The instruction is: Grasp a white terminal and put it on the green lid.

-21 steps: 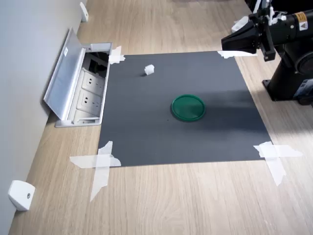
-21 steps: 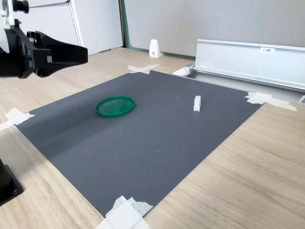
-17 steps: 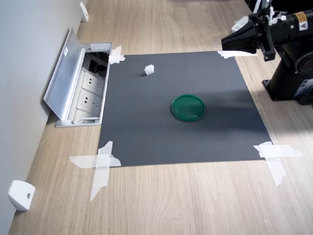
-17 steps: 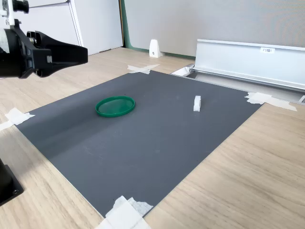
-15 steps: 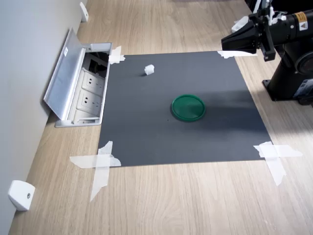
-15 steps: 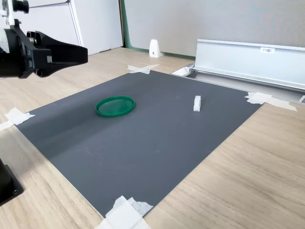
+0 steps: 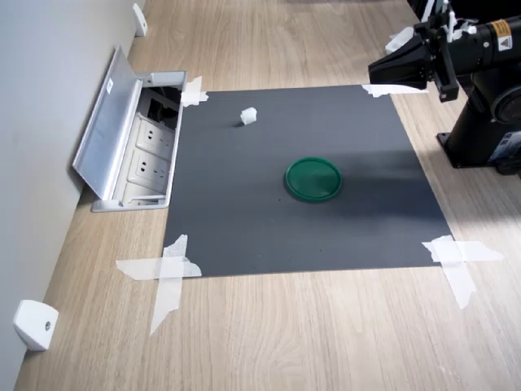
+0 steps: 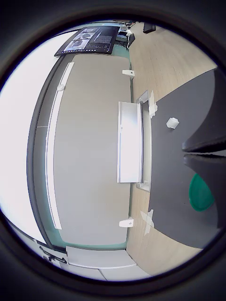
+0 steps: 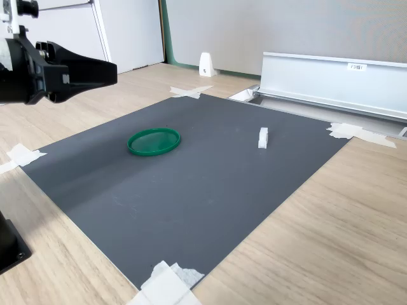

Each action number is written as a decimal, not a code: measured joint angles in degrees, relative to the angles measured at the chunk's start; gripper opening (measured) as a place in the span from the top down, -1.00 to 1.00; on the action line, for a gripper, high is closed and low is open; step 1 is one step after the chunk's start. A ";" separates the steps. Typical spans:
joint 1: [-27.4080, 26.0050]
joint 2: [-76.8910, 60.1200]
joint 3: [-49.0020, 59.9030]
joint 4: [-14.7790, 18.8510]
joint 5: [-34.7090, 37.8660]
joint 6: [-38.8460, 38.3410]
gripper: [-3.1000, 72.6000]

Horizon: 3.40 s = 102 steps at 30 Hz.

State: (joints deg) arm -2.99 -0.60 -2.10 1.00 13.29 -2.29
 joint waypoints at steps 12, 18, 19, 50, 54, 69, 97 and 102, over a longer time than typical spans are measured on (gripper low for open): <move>0.00 0.00 0.00 0.00 0.00 0.00 0.94; 0.00 0.00 0.00 0.00 0.00 0.00 0.94; 0.00 0.00 0.00 0.00 0.00 0.00 0.94; 0.00 18.71 -22.93 -0.33 14.36 -1.06 0.94; 0.00 26.08 -29.05 -2.40 23.35 -1.35 0.94; 0.00 61.99 -41.63 -5.86 32.36 -17.94 0.94; -12.50 101.07 -68.26 0.91 36.14 -30.72 -0.71; -12.50 104.76 -70.82 1.08 35.49 -29.54 -0.71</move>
State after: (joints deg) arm -15.49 104.16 -72.92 2.07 48.79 -31.84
